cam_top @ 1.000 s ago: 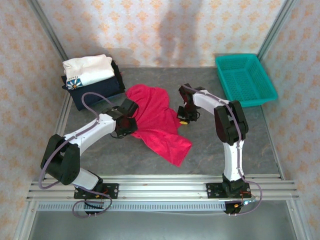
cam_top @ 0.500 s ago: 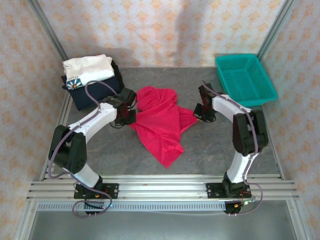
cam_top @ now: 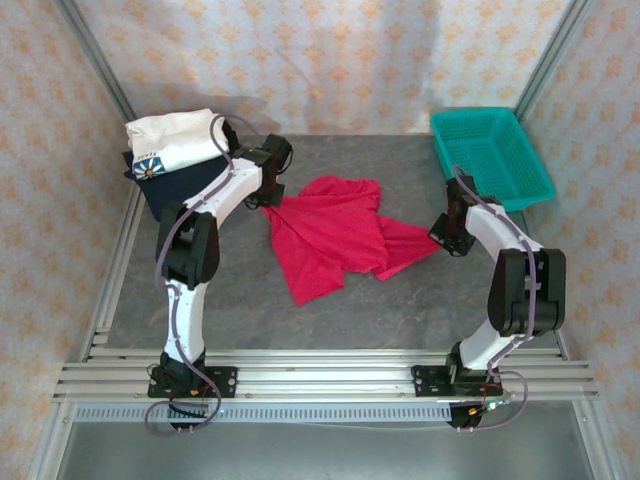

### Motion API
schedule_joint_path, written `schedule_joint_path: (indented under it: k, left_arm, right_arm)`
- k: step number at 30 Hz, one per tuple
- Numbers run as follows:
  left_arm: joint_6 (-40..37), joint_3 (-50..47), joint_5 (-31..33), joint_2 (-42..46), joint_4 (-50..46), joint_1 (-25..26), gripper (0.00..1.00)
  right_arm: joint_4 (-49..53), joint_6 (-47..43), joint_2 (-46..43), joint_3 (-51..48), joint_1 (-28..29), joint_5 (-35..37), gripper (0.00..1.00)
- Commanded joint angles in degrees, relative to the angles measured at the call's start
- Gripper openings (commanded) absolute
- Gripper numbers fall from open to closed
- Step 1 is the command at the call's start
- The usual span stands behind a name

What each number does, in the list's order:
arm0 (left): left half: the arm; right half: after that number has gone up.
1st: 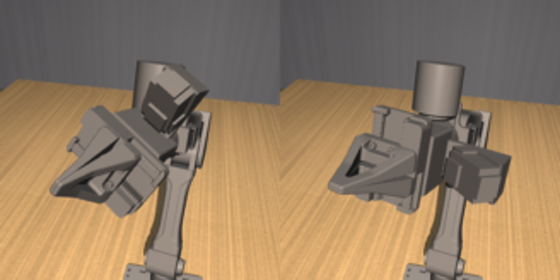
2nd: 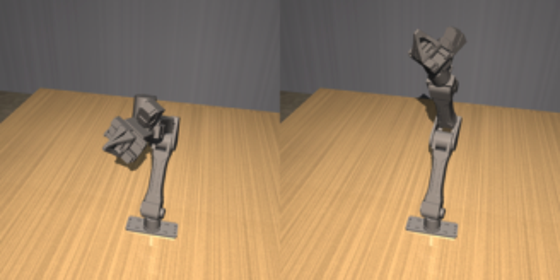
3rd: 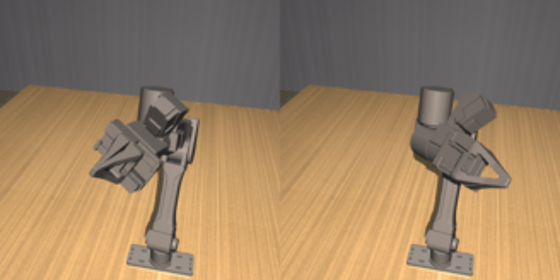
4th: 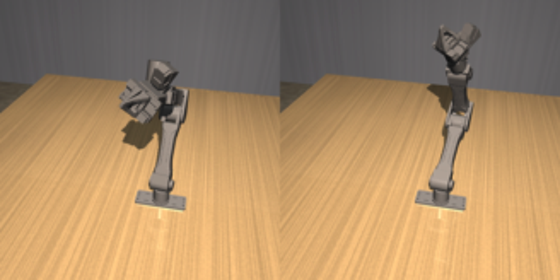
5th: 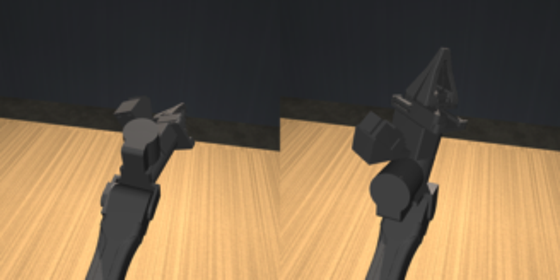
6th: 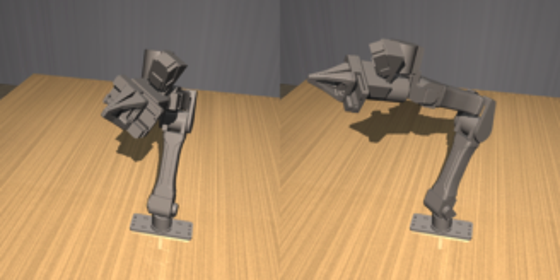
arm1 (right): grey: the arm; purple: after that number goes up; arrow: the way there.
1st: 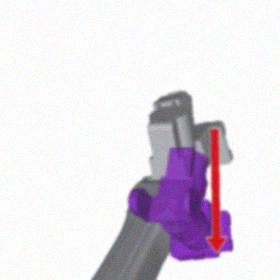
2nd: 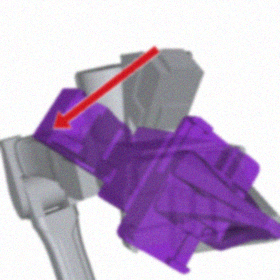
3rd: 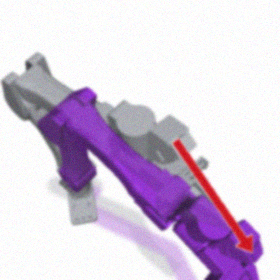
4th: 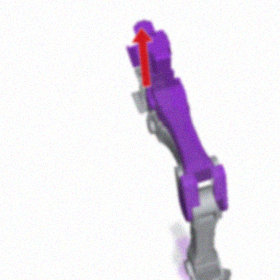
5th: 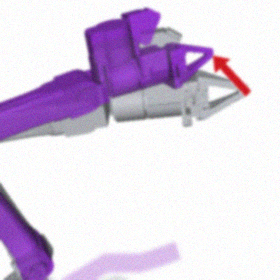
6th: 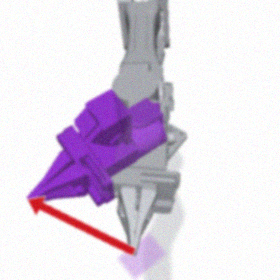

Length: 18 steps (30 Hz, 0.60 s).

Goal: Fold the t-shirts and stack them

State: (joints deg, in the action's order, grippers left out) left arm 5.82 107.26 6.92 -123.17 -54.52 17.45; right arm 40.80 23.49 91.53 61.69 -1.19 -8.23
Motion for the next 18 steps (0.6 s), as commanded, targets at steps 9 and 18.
schedule_joint_path:
  k: [9, 18]
  left_arm:
    - [13.46, -8.56, -10.83, 15.93, -4.43, 0.03, 0.62]
    - [35.33, -45.43, -29.98, 39.0, 11.39, 8.12, 0.69]
  right_arm:
    - [1.99, -1.58, -5.84, -4.45, -2.14, 2.09, 0.0]
    - [2.46, -3.03, -6.98, -5.25, -2.15, -1.02, 0.0]
